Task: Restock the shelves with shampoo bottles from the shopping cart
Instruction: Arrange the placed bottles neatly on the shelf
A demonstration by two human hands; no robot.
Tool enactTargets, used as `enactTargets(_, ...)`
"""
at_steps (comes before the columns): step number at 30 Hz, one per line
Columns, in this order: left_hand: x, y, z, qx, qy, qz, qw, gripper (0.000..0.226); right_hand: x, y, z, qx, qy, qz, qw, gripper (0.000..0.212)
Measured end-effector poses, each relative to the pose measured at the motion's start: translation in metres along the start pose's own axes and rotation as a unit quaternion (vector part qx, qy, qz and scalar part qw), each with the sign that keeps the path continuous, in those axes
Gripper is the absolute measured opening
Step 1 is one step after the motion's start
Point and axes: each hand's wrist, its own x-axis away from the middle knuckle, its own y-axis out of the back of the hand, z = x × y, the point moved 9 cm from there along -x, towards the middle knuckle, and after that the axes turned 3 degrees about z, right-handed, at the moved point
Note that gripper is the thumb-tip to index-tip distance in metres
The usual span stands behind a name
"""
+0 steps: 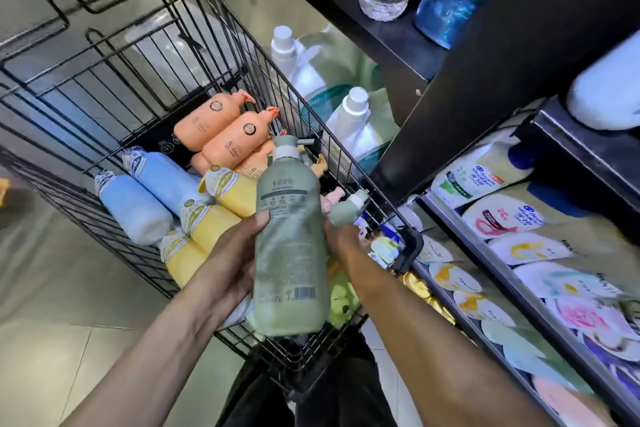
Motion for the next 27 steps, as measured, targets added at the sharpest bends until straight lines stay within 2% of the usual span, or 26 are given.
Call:
enactTargets(2, -0.002, 0.001, 0.0, -0.012, -0.009, 0.009, 1.0, 0.067, -0.006, -0.008, 0.002, -0.037, -0.002, -0.018, 0.999, 0.094)
enactTargets(6, -0.005, 0.007, 0.004, -0.039, -0.011, 0.02, 0.999, 0.062, -0.014, -0.009, -0.005, -0.114, -0.016, -0.054, 0.992, 0.054)
enactTargets(8, -0.006, 0.014, 0.005, -0.046, -0.016, 0.005, 0.999, 0.056, -0.006, -0.005, -0.006, -0.093, -0.005, -0.058, 0.994, 0.046)
enactTargets(9, -0.005, 0.016, 0.006, -0.052, -0.015, -0.003, 0.999, 0.054, 0.001, -0.001, -0.006, -0.086, 0.013, -0.058, 0.994, 0.05)
enactTargets(11, -0.004, 0.017, 0.007, -0.058, -0.011, -0.007, 0.998, 0.053, 0.015, 0.005, -0.009, -0.111, 0.067, -0.043, 0.991, 0.057)
enactTargets(13, -0.003, 0.015, 0.006, -0.069, -0.012, -0.001, 0.998, 0.047, 0.029, 0.014, -0.014, -0.161, 0.114, -0.006, 0.98, 0.054)
enactTargets(16, -0.001, 0.009, 0.006, -0.082, 0.008, -0.026, 0.996, 0.023, 0.058, 0.036, -0.016, -0.175, 0.155, 0.061, 0.97, 0.058)
enactTargets(19, 0.003, -0.001, 0.012, -0.079, 0.032, -0.023, 0.996, 0.021, 0.095, 0.064, -0.015, -0.205, 0.169, 0.089, 0.96, 0.074)
enactTargets(21, 0.008, -0.016, 0.011, -0.095, 0.026, -0.003, 0.995, 0.037, 0.121, 0.085, -0.016, -0.241, 0.176, 0.091, 0.95, 0.077)
enactTargets(24, 0.013, -0.045, 0.007, -0.129, 0.001, 0.038, 0.991, 0.066, 0.161, 0.111, -0.014, -0.304, 0.194, 0.109, 0.926, 0.067)
enactTargets(27, 0.018, -0.08, 0.006, -0.157, -0.031, 0.097, 0.982, 0.052, 0.195, 0.135, -0.011, -0.35, 0.215, 0.113, 0.905, 0.051)
